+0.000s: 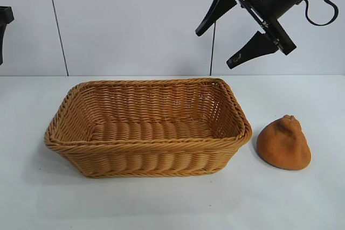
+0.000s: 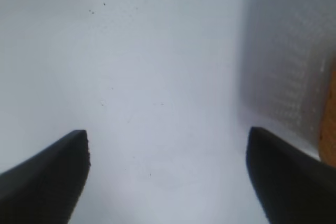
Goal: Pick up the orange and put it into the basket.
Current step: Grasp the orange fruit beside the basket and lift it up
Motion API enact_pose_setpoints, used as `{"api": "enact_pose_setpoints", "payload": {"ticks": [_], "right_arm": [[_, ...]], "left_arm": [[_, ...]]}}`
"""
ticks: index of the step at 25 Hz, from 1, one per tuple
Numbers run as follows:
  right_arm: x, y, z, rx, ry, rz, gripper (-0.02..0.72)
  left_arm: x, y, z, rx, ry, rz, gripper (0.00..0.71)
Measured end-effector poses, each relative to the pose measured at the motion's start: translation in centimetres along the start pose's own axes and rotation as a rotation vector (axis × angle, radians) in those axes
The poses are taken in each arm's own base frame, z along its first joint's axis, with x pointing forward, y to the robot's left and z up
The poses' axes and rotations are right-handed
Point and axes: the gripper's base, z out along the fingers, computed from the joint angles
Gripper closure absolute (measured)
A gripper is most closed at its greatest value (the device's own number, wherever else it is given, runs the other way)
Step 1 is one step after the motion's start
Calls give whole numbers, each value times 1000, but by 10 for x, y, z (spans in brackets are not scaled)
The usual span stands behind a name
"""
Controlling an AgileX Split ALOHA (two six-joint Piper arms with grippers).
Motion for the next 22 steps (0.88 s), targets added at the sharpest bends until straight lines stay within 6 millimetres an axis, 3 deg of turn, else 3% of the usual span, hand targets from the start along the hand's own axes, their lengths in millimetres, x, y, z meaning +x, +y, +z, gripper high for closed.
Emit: {"api": "enact_pose_setpoints", "payload": {"ticks": [5,9,16,22], "right_arm": [[0,0,0,0,0,0,187],[0,0,0,0,0,0,187],[0,0,0,0,0,0,187],[0,0,0,0,0,0,187]], "left_arm": [[16,1,-29,4,-49,18,128],[52,4,-53,5,-68,25,128],[152,11,-80,6,-103,44,128],[243,16,-75,6,-166,55,128]]}}
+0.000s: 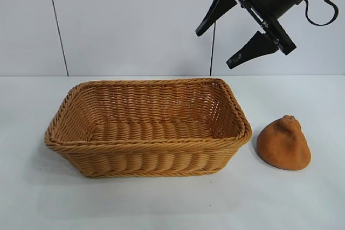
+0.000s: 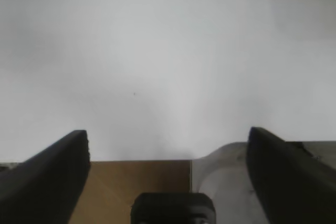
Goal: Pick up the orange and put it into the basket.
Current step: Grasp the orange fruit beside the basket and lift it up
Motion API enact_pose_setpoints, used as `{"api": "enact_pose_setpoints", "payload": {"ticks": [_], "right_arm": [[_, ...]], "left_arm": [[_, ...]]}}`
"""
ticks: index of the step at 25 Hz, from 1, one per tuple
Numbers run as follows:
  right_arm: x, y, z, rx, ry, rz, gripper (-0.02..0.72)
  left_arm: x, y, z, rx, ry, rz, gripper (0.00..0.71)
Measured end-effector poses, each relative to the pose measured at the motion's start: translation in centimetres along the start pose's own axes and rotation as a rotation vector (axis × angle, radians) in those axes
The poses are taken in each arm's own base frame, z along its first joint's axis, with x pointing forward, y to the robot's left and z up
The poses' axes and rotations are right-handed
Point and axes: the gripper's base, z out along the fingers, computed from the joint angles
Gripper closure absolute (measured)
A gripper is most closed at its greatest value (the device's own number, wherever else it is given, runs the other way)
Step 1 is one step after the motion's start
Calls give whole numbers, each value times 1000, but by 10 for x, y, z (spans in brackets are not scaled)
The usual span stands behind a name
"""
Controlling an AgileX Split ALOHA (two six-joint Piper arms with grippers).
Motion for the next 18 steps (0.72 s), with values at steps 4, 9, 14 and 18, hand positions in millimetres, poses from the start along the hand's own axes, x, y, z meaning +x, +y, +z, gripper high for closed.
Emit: {"api": "enact_pose_setpoints", "payload": {"ticks": [4,9,14,18], "right_arm": [[0,0,0,0,0,0,187],[1,10,-12,-1,-33,-41,187],[3,31,-47,91,-118,-159,187],[12,33,-74,284,-166,-214,187]], "left_arm": [[46,-1,-1,17,-185,-7,128],[89,-2,-5,30,-398,-13,128],[110,-4,-18,55,-568,-18,128],[124,-4,-24,61,-667,-18,128]]}}
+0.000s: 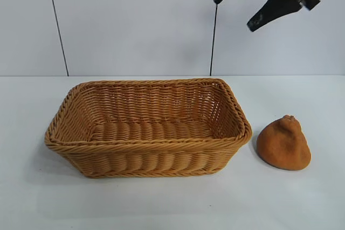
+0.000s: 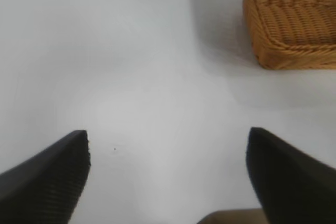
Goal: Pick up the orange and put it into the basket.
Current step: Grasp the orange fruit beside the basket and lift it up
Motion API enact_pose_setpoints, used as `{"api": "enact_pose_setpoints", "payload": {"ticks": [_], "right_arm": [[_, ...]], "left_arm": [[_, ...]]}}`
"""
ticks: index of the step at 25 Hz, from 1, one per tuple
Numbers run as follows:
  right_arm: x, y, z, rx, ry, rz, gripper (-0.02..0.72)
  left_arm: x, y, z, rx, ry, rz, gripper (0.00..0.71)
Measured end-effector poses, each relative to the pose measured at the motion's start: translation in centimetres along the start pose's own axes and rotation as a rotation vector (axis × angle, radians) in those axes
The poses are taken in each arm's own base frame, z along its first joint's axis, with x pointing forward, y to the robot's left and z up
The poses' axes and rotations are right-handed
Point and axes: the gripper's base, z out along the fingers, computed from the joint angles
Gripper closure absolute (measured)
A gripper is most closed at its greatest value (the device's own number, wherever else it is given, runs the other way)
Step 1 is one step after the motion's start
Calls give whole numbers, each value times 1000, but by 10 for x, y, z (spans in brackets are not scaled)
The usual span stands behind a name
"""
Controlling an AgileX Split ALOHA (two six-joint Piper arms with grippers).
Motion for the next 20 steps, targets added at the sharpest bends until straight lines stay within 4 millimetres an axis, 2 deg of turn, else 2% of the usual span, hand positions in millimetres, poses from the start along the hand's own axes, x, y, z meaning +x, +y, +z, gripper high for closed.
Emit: {"api": "enact_pose_setpoints", "payload": {"ticks": [3,6,12,17,18,20], "right_arm": [[4,-11,-15,182,-13,6,187],[5,-27,-23,327,-20,35,187],[15,-55,-19,372,24,105,187],[46,-74,15,371,173,152,187],[60,-80,33,351,197,161,187],[73,-85,55,322,220,181,187]], "left_arm": [[7,0,-11,3,-81,2,128],[8,-1,-13,7,-101,2,128],[8,-1,-13,10,-101,0,128],[8,-1,-13,10,-101,0,128],[8,-1,-13,10,-101,0,128],[8,-1,-13,10,-101,0,128]]}}
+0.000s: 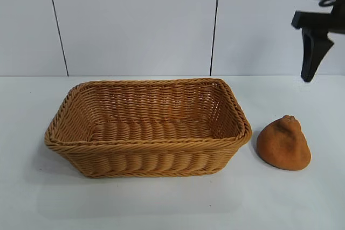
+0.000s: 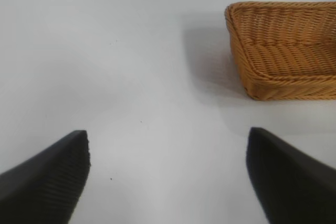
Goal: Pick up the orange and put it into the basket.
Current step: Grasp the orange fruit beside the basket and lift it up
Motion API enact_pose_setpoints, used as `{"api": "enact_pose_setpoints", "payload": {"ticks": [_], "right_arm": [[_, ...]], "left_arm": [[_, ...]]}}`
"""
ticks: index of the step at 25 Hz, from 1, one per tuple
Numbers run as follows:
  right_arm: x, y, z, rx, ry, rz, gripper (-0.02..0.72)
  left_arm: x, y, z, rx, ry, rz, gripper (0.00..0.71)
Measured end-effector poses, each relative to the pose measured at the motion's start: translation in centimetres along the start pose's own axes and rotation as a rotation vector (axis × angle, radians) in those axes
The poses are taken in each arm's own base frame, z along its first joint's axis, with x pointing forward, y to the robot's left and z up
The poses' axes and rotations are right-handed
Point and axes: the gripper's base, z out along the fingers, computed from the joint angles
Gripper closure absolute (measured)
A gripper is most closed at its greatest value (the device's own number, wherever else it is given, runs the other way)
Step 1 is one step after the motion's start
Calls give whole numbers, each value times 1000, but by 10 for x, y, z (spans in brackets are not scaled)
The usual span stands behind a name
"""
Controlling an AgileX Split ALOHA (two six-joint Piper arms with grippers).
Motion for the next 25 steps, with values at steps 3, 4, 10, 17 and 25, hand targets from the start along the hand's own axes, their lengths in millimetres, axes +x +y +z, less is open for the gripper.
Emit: {"api": "enact_pose_setpoints", "payload": {"ticks": [3,4,10,17,25], "right_arm": [[3,-1,34,-37,11,22,187],[2,-1,43,-48,9,27,187],[-12,-4,84,-62,-38,62,187],[-11,-7,109,-63,23,78,539],[-25,0,71,-85,-11,48,658]], "left_arm": [[0,0,0,0,0,0,129],[0,0,0,0,0,0,129],[0,0,0,0,0,0,129],[0,0,0,0,0,0,129],[0,0,0,1,0,0,129]]}}
